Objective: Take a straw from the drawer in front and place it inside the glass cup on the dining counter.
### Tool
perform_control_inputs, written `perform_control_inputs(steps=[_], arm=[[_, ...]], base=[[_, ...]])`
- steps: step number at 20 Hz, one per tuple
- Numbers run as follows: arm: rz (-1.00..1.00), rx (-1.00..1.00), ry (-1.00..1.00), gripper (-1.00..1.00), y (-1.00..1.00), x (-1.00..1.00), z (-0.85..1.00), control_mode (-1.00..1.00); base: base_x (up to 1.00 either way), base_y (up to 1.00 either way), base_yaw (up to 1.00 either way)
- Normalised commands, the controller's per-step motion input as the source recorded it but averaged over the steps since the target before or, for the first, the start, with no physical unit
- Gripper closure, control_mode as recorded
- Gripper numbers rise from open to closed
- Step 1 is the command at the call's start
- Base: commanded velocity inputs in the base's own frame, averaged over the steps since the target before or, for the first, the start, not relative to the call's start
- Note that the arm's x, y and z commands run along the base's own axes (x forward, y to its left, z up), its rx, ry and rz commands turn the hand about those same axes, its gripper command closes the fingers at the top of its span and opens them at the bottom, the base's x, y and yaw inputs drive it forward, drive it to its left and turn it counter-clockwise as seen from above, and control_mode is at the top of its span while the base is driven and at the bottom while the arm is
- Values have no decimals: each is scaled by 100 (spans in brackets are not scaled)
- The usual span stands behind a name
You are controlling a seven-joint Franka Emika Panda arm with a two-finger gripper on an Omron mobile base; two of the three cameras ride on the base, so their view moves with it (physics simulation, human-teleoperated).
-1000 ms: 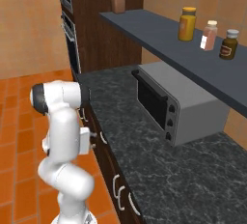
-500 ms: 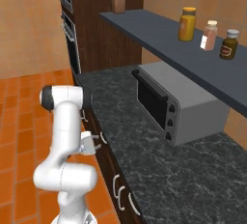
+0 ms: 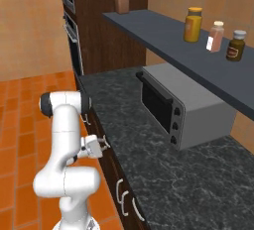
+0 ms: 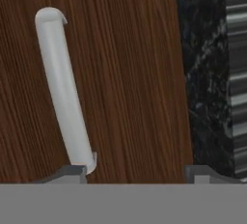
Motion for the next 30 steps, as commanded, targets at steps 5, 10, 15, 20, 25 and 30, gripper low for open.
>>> perform_control_inputs(steps=[5,10,15,20,25,30], arm=[[0,0,5,-100,-6,40,-27,-100],[2,2,3,-100,0,2,-5,-100],[2,3,0,-100,2,14,4,-100],[1,5,5,-100,0,58,0,-100],[1,1,8,-100,0,59,-10,-100],[0,0,6,100,0,18,-26,-100]], base=[[0,0,0],[0,0,0],[0,0,0],[0,0,0],[0,0,0],[0,0,0]])
